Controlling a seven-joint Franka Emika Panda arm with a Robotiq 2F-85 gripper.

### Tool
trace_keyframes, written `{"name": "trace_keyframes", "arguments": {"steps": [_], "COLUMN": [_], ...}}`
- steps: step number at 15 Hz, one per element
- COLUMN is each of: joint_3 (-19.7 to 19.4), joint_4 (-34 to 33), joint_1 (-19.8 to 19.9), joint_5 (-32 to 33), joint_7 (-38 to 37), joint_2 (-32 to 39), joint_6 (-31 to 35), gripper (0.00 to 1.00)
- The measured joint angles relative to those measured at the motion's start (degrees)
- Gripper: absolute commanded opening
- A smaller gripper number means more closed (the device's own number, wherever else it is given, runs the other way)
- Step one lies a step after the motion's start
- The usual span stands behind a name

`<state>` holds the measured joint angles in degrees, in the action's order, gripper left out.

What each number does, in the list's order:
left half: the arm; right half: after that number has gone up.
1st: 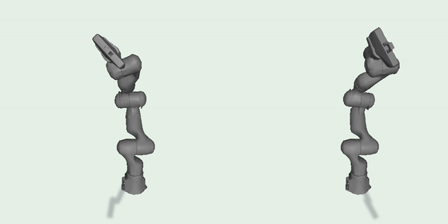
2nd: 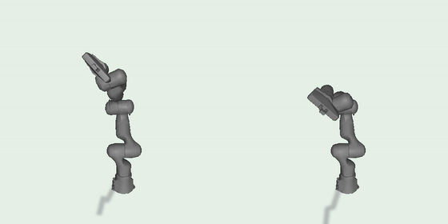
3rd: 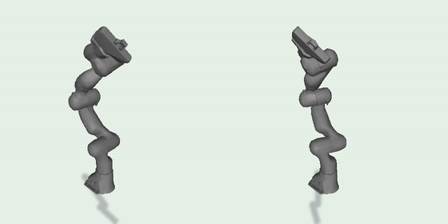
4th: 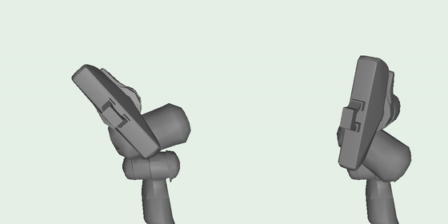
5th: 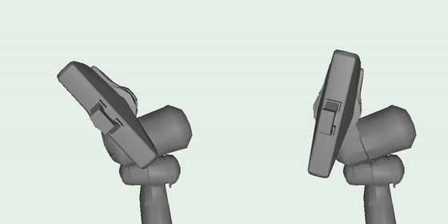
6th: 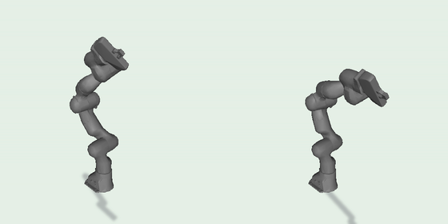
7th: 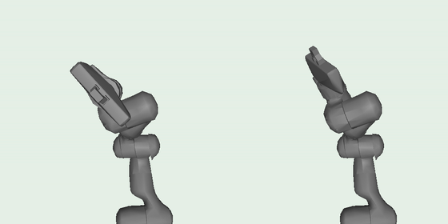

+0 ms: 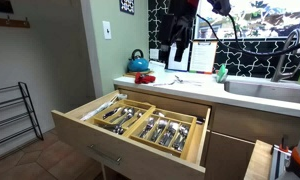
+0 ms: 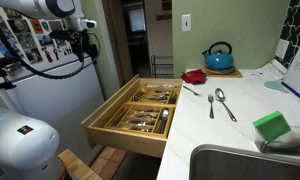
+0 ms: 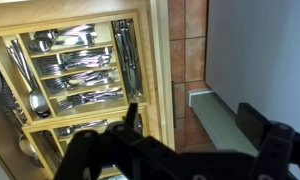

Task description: Turn one fork to the left

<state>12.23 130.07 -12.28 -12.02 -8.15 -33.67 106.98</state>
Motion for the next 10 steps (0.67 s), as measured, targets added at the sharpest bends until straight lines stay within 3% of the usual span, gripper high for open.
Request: {"name": "trace_keyframes", "arguments": {"steps": [10], "joint_3": [0.0], "joint_4": [-0.1], "joint_1": [0.2], "joint_5": [0.0], "joint_7": [-0.7], "joint_2": [0.1], "joint_6": [0.0], "gripper": [1.00]}}
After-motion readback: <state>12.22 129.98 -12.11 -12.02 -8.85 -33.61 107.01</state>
